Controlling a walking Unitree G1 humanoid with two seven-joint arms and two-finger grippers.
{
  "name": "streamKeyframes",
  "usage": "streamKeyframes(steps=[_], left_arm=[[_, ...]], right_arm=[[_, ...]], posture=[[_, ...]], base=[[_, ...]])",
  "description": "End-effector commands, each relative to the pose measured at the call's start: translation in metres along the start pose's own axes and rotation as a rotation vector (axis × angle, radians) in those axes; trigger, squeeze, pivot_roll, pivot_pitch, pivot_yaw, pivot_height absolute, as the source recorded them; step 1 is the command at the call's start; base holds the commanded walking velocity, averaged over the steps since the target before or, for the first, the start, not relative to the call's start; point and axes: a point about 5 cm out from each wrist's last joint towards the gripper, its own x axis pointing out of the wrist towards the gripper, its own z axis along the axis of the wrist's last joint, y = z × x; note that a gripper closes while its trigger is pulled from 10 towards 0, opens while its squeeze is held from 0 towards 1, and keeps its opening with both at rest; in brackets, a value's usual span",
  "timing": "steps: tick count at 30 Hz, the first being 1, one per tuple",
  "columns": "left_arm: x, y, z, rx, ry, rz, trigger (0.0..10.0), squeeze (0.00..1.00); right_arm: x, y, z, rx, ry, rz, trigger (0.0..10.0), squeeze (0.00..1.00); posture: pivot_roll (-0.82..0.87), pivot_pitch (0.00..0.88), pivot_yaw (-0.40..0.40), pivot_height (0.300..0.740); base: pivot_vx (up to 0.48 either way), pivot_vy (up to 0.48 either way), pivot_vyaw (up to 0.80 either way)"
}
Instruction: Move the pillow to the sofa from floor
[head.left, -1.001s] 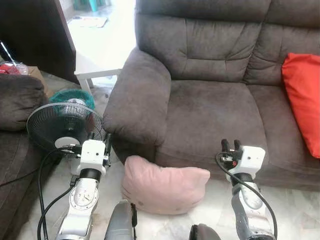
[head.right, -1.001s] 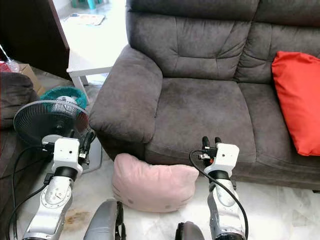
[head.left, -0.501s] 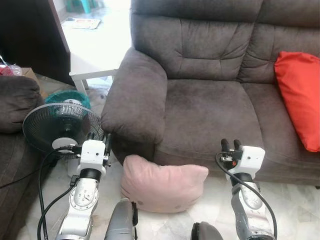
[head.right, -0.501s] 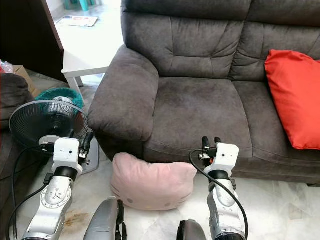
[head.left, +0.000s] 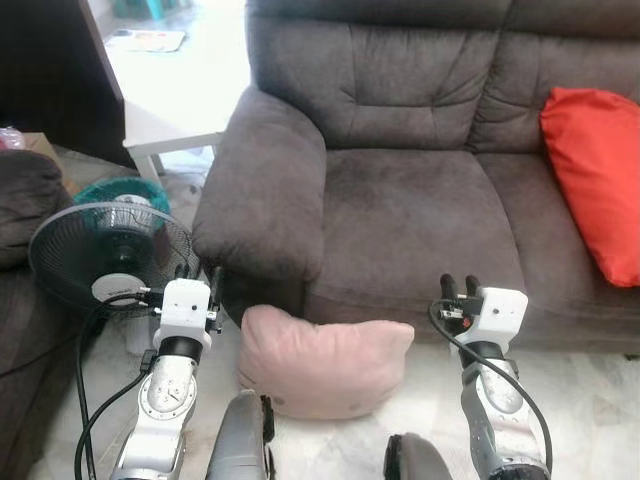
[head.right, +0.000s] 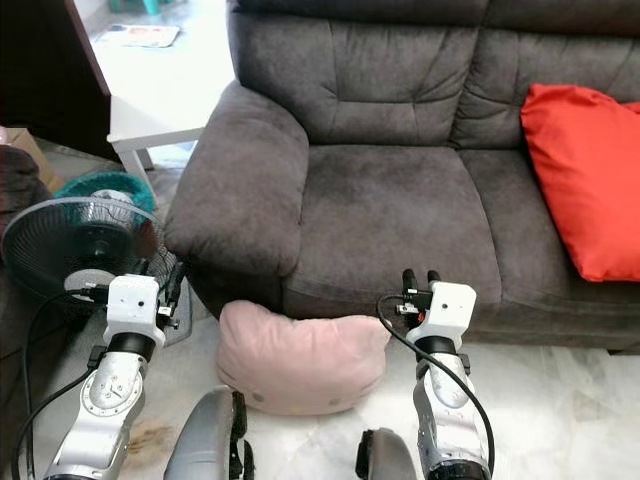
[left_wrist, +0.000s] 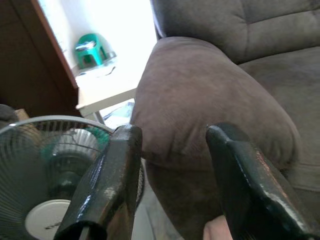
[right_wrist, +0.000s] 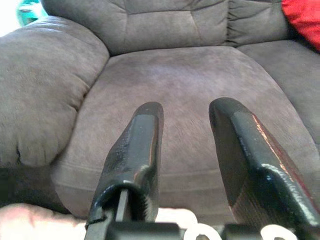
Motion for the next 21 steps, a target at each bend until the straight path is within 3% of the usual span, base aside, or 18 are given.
streamKeyframes(steps=[1, 21], left_arm=[[-0.0007, 0.0007, -0.0015, 0.001, 0.013, 0.001, 10.0, 0.00], [0.0005, -0.0015, -0.0052, -0.004, 0.031, -0.018, 10.0, 0.00]], right_arm=[[-0.0032, -0.0042, -0.0040, 0.003, 0.011, -0.015, 10.0, 0.00], [-0.0033, -0.0027, -0.0033, 0.001, 0.010, -0.012, 10.0, 0.00]], posture=[[0.15, 0.094, -0.026, 0.569], [0.15, 0.097, -0.026, 0.569]], base=[[0.000, 0.000, 0.00], [0.000, 0.000, 0.00]])
